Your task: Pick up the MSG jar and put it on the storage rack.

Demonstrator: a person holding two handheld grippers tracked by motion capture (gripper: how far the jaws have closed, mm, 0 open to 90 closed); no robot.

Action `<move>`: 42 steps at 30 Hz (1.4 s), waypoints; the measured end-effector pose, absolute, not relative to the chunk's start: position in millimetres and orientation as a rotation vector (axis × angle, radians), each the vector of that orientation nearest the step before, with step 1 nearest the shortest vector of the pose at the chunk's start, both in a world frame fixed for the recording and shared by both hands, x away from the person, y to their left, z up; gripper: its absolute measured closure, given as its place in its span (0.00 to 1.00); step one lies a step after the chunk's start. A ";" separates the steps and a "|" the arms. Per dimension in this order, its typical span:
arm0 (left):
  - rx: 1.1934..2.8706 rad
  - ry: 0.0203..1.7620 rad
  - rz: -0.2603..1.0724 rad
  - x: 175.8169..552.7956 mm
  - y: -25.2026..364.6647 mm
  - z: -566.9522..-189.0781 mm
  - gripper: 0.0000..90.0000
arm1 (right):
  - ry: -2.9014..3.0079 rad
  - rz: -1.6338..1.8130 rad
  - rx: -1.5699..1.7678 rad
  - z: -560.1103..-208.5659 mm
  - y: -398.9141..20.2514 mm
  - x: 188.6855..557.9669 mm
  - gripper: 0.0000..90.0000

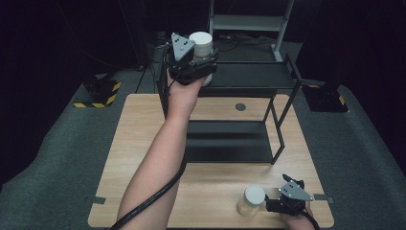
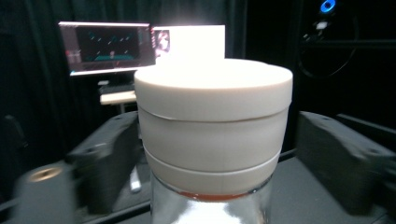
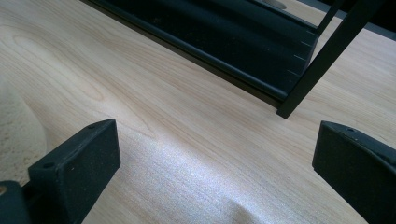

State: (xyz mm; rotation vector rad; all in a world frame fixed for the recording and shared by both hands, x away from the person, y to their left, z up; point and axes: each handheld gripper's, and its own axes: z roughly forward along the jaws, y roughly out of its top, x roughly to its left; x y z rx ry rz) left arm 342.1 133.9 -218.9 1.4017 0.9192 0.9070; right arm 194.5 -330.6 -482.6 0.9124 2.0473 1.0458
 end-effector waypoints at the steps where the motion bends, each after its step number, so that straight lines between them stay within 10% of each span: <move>1: 1.402 0.919 0.907 342.1 133.9 -218.9 0.01 | 2.047 1.046 0.912 -482.6 -330.6 194.5 0.00; 42: 1.436 0.880 0.909 259.0 151.8 -242.5 0.00 | 2.051 1.028 0.895 -482.6 -328.0 193.6 0.00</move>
